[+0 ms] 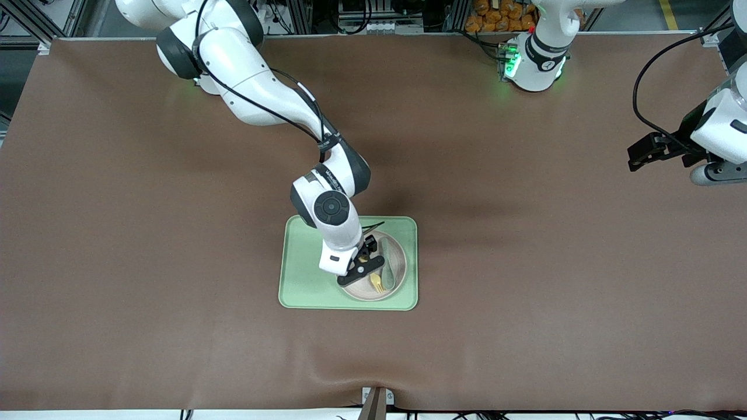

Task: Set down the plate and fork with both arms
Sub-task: 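Lower the right gripper and grasp the yellow fork handle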

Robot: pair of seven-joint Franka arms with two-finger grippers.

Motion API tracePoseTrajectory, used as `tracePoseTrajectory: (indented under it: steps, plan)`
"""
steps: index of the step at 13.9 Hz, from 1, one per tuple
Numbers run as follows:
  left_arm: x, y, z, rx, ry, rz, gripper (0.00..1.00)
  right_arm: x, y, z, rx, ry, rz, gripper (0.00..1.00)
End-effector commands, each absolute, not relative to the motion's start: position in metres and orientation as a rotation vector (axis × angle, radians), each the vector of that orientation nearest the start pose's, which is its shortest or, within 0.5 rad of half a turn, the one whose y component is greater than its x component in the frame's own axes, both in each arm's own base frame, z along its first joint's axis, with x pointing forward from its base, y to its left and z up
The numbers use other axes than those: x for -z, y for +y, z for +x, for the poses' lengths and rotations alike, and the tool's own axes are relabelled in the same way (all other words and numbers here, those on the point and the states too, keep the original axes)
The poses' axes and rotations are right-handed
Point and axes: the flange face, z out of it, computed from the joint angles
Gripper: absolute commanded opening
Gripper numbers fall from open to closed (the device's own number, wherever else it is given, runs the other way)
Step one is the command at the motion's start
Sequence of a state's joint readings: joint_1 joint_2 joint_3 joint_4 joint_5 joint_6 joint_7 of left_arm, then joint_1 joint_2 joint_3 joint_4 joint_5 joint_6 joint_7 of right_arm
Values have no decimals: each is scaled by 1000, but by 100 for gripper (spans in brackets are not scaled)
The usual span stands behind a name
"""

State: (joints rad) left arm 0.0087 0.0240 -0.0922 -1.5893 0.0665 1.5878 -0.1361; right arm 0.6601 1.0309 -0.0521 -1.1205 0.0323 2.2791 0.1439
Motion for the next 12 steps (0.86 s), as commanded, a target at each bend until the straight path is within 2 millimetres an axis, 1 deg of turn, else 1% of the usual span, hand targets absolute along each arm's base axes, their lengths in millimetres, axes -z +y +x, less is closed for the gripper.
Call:
tracePoseTrajectory:
  steps: [1,2,3,4,5,6,10,12]
  plan:
    - [-605,-39,557,-37,-54,-3075,100,-180,463,635,239,-723,-3035,60]
    - [-605,-39,557,-37,-56,-3075,100,-181,463,635,237,-723,-3036,48]
    - [-605,-39,557,-37,-54,-3075,100,-181,464,635,233,-717,-3036,22]
    - [-606,-39,557,-35,-54,-3075,100,-181,464,634,230,-699,-3040,11]
    - [-607,-40,556,-32,-54,-3075,100,-181,464,634,230,-694,-3041,3]
    - [-608,-39,555,-30,-57,-3076,100,-184,463,636,236,-691,-3039,0]
    - [-610,-41,554,-32,-58,-3090,100,-194,466,632,188,-614,-3055,0]
    - [-614,-41,551,-23,-58,-3090,100,-214,464,635,169,-592,-3050,0]
